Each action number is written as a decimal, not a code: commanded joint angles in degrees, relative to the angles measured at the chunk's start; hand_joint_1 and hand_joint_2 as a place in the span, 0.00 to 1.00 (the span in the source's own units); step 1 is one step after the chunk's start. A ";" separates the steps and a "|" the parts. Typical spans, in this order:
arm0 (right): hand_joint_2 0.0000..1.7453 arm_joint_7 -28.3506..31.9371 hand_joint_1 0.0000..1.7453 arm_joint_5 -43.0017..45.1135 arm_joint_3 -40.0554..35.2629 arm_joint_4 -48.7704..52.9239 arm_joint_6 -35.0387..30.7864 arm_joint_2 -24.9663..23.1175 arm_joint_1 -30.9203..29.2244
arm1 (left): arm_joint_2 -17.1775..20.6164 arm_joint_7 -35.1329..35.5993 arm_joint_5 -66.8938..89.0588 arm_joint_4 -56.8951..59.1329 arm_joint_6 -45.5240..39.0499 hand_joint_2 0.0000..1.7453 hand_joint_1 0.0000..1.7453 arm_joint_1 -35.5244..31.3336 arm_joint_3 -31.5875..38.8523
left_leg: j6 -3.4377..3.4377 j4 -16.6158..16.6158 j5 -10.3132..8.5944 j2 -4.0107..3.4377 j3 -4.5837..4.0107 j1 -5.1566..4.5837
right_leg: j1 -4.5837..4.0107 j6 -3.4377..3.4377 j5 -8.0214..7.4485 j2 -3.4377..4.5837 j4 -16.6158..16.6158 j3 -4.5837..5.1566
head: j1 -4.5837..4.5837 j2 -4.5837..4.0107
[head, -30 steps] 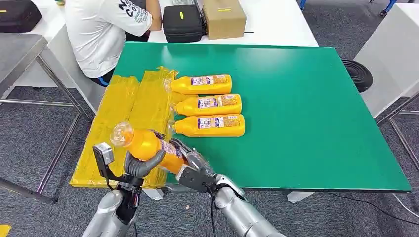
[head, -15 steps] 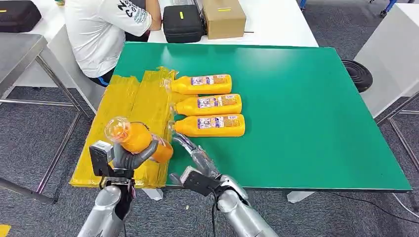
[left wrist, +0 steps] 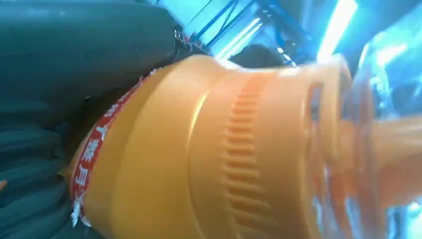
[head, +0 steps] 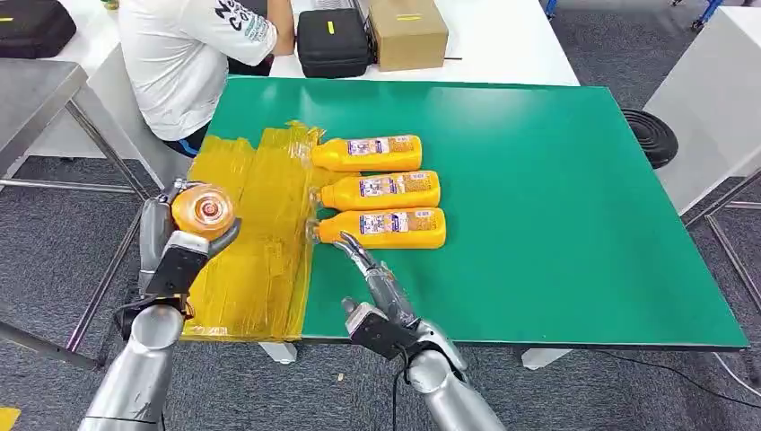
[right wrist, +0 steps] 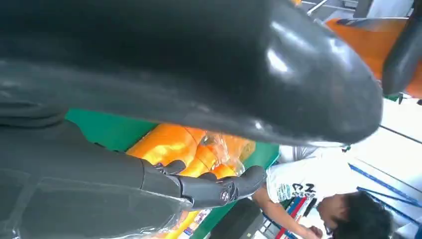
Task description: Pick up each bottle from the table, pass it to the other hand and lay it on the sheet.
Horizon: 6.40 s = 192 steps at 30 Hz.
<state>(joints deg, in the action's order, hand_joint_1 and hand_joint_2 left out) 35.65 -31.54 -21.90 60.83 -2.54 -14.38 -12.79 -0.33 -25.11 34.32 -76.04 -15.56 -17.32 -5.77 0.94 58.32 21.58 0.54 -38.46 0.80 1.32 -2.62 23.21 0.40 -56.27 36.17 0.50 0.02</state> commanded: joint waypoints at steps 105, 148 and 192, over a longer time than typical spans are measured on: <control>1.00 2.43 0.00 4.72 11.62 4.84 -1.41 2.66 4.68 | 13.15 4.57 7.73 52.93 42.16 1.00 0.00 -37.10 -46.65 | -0.16 0.00 -0.01 -0.14 0.36 0.11 | -0.17 0.28 -0.06 0.09 0.01 -0.40 | -0.02 0.00; 1.00 2.27 0.00 6.02 10.92 3.82 -1.90 2.79 4.24 | 23.43 2.82 -2.72 38.94 51.05 1.00 0.00 -39.79 -52.04 | -0.16 0.02 -0.02 -0.09 0.22 0.16 | -0.20 0.29 -0.05 0.04 -0.02 -0.26 | -0.02 0.00; 1.00 -20.47 0.00 -28.91 7.09 -38.81 -1.04 8.65 -36.47 | 2.50 -2.74 -15.43 16.05 10.10 1.00 0.00 -4.87 -8.57 | -0.02 0.05 -0.07 -0.16 0.17 -0.03 | -0.05 0.11 -0.15 0.11 -0.04 -0.23 | 0.00 0.00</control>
<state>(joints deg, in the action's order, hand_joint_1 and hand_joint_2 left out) 16.09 -59.67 -10.90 34.17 -6.91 -5.05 -42.21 4.15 -28.79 17.57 -59.65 -5.66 -23.18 -19.02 0.92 58.35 21.37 0.49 -38.54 0.78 1.30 -2.63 22.95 0.49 -56.30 36.18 0.50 0.02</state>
